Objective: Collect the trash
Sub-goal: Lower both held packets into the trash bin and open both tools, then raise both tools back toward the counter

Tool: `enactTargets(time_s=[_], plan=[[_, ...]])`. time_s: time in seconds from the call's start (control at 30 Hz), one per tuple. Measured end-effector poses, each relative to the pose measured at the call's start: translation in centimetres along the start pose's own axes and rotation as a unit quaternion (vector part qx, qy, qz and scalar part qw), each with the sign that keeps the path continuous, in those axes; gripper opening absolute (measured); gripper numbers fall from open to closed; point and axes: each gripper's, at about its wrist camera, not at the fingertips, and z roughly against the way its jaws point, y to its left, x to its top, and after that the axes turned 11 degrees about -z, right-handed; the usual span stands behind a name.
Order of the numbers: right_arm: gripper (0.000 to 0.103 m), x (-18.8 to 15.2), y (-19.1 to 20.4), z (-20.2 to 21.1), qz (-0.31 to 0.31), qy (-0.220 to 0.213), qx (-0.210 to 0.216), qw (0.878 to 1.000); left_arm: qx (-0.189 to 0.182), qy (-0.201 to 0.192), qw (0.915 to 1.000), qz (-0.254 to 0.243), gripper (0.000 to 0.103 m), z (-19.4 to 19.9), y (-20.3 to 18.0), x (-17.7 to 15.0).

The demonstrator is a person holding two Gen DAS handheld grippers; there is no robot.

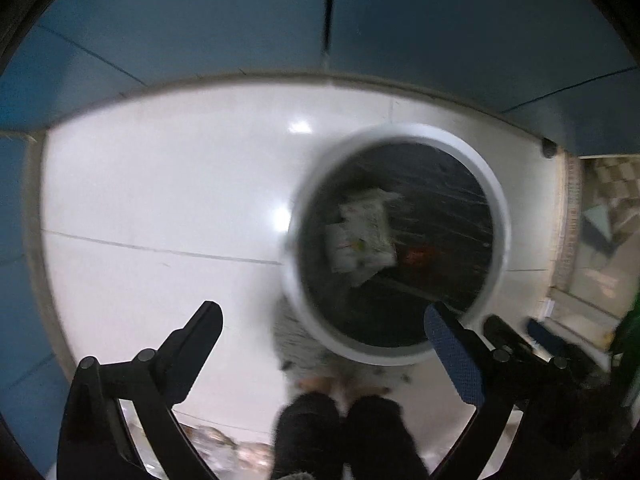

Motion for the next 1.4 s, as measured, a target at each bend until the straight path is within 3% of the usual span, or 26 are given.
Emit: enactTargets(time_s=[0.07,0.13,0.2,0.67,1.07,1.27,1.4], plan=[[0.092,-0.1,0.0,1.0,0.006,-0.005,-0.007,1.000,0.020,-0.008,0.9998,0.000,0.103,1.7,0.3,-0.5],[0.094,-0.4,0.3,2.5,0.015,-0.013,-0.020,1.000,0.039,-0.019,0.9990,-0.005,0.103,3.7,0.6,-1.2],[0.103,-0.8,0.5,4.2,0.019,-0.017,-0.020,0.999,0.045,-0.028,0.9986,-0.007,0.103,5.5,0.5,-1.8],[0.103,-4.8,1.4,23.2,0.035,-0.076,-0.040,0.996,0.039,-0.049,0.9977,-0.025,0.103,21.1,-1.4,-6.4],[0.103,-10.6,2.3,40.4,0.039,-0.105,-0.024,0.993,0.017,-0.089,0.9951,-0.040,0.103,33.7,-2.1,-10.4],[0.103,-13.3,3.3,46.8,0.042,-0.103,-0.009,0.994,0.022,-0.139,0.9895,-0.035,0.103,41.3,-1.0,-10.8],[0.103,-13.7,4.9,51.9,0.040,-0.126,0.019,0.991,0.038,-0.208,0.9769,-0.034,0.103,47.0,-0.2,-9.0]])
